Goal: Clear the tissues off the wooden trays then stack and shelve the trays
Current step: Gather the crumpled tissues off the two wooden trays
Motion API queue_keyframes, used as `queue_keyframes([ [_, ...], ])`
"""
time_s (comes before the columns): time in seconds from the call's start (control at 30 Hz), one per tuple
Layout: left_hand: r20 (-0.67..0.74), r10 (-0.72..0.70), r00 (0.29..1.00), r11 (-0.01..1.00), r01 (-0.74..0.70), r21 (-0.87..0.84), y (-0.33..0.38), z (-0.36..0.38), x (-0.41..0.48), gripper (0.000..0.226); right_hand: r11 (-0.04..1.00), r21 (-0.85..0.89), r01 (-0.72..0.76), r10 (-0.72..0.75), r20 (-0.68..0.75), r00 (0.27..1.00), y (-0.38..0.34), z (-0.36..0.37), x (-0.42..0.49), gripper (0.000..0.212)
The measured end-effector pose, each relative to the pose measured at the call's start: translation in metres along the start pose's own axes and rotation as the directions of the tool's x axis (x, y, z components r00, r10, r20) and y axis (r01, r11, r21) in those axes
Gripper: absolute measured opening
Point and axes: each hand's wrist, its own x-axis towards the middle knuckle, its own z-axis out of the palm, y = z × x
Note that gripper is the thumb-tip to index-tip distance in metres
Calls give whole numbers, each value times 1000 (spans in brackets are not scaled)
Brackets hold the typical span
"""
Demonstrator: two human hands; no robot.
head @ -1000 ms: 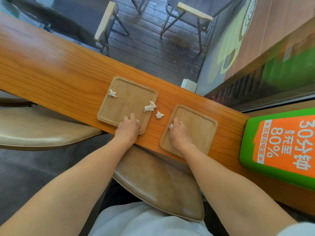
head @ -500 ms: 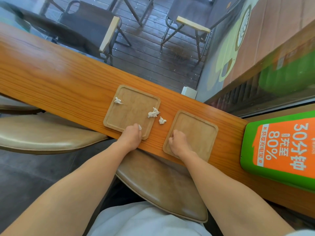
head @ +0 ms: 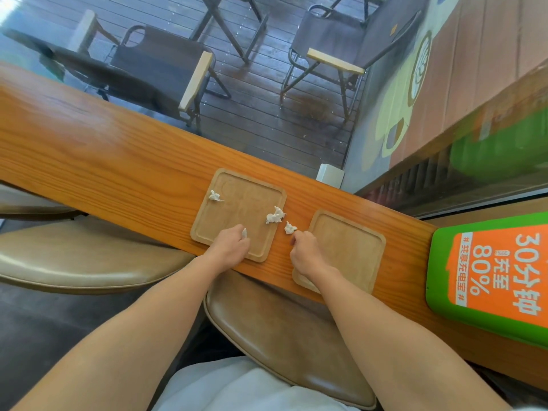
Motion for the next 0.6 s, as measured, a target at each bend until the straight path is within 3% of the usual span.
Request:
queue_keyframes([
  [0.17, -39, -25, 999, 1000, 25, -3, 3, -10, 8, 50, 1000, 14, 28, -27, -55, 998, -10, -4, 8, 25],
  [0.37, -67, -57, 996, 998, 60, 31, -4, -22, 28, 24, 996, 83, 21, -10, -135, 991, -17, -7, 15, 16],
  [0.47, -90, -51, 995, 999, 52, 12, -3, -32, 33, 22, 993, 115, 8, 9, -150, 989, -21, -6, 19, 28],
  [0.6, -279, 34, 960, 982, 19, 187, -5, -44, 41, 18, 989, 142, -30, 49, -133, 990, -28, -2, 25, 45],
])
